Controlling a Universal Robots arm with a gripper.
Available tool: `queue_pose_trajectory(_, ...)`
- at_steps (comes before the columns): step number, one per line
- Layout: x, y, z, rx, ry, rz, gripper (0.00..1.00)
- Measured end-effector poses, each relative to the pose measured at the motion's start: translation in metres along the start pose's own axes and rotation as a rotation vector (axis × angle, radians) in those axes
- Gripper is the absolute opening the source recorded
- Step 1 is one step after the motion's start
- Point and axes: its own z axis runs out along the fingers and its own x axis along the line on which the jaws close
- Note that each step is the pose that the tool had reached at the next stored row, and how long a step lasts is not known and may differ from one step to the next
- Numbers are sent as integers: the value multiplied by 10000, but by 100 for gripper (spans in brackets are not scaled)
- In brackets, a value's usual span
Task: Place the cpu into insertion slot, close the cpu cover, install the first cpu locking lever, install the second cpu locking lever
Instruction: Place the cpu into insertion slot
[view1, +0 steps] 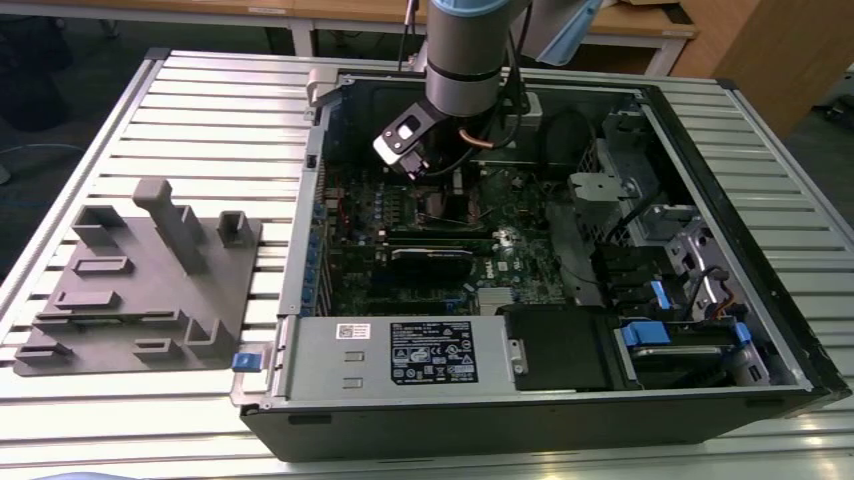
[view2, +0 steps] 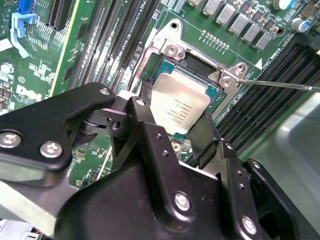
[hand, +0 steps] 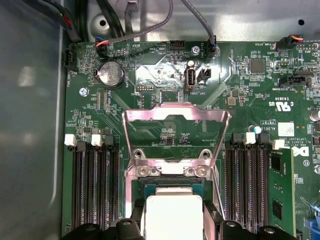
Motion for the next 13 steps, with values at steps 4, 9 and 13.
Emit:
queue_pose_trajectory(4, 1, -2, 3, 0, -1, 21, 54)
queue_pose_trajectory(9, 6, -2, 6, 0, -9, 184, 54)
queue_pose_trajectory(13, 6, -2, 6, 0, -9, 186, 54)
